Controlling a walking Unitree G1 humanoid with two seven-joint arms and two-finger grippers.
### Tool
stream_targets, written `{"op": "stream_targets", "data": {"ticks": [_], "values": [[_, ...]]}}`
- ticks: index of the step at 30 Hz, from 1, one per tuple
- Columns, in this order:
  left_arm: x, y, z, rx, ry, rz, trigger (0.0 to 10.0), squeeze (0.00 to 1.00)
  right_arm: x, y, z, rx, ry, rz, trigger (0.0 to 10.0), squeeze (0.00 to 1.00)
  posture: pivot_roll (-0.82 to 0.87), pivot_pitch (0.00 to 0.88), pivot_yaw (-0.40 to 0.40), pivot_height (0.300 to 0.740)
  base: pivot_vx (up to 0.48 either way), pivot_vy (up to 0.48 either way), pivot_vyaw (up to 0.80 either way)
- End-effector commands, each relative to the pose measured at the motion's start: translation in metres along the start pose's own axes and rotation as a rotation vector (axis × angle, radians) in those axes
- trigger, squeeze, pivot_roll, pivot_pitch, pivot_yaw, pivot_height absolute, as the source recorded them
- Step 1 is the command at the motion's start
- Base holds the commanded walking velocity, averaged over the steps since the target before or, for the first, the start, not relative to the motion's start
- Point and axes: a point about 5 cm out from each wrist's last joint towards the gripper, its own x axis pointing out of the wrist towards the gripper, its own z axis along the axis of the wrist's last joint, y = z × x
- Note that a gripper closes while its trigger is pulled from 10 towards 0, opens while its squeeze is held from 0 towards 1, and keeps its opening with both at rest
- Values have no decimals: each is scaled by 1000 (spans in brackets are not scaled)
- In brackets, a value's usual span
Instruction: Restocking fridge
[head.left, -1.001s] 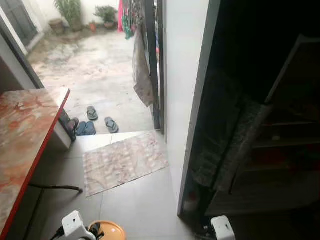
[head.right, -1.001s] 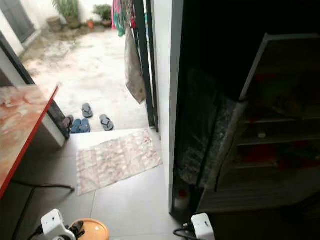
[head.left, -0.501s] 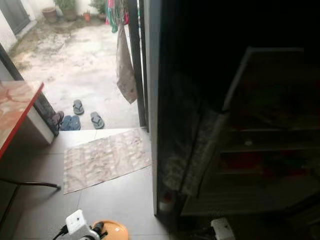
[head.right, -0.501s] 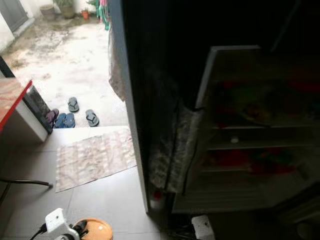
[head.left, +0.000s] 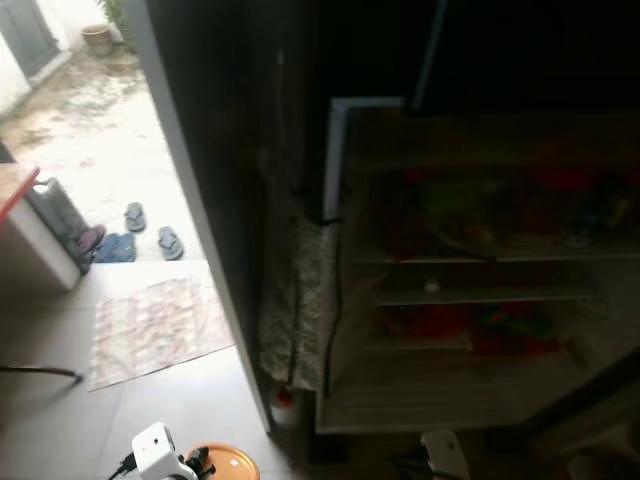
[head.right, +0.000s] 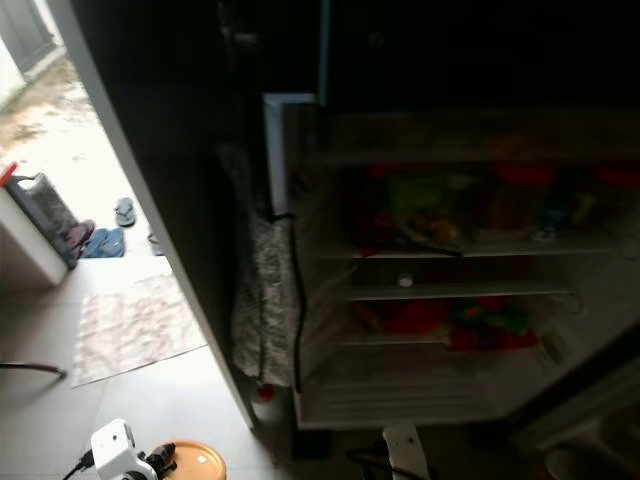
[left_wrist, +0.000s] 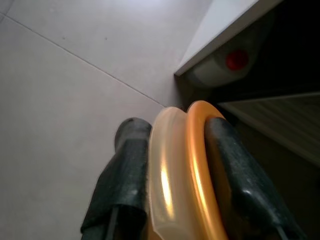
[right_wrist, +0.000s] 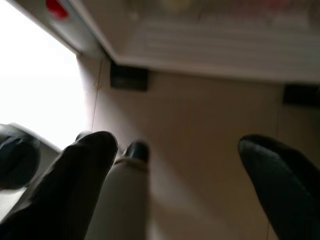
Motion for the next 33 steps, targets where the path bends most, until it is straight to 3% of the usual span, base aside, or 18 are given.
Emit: {"op": "stream_targets", "data": {"ticks": [1, 4, 15, 20, 33], "values": [[-1, -2, -8, 2, 38, -5, 10000, 0, -2, -1, -12, -9, 46, -9, 10000, 0, -11, 72, -1, 740, 0, -379, -769], [-1, -2, -9, 1, 39, -3, 10000, 0, -2, 0, -14, -4, 52, -7, 10000, 0, -8, 73, -3, 740, 0, -382, -763], [-1, -1, -10, 0, 40, -2, 10000, 0, -4, -2, -17, -28, 42, -10, 10000, 0, -6, 79, -2, 740, 0, -378, 0], [-1, -3, -10, 1, 39, -6, 10000, 0, -4, -2, -19, -52, 52, 1, 10000, 0, -2, 79, -2, 740, 0, -306, 702], [-1, -5, -10, -8, 34, -10, 10000, 0, -5, -1, -23, -55, 72, 33, 10000, 0, -2, 66, -4, 740, 0, 0, 123]]}}
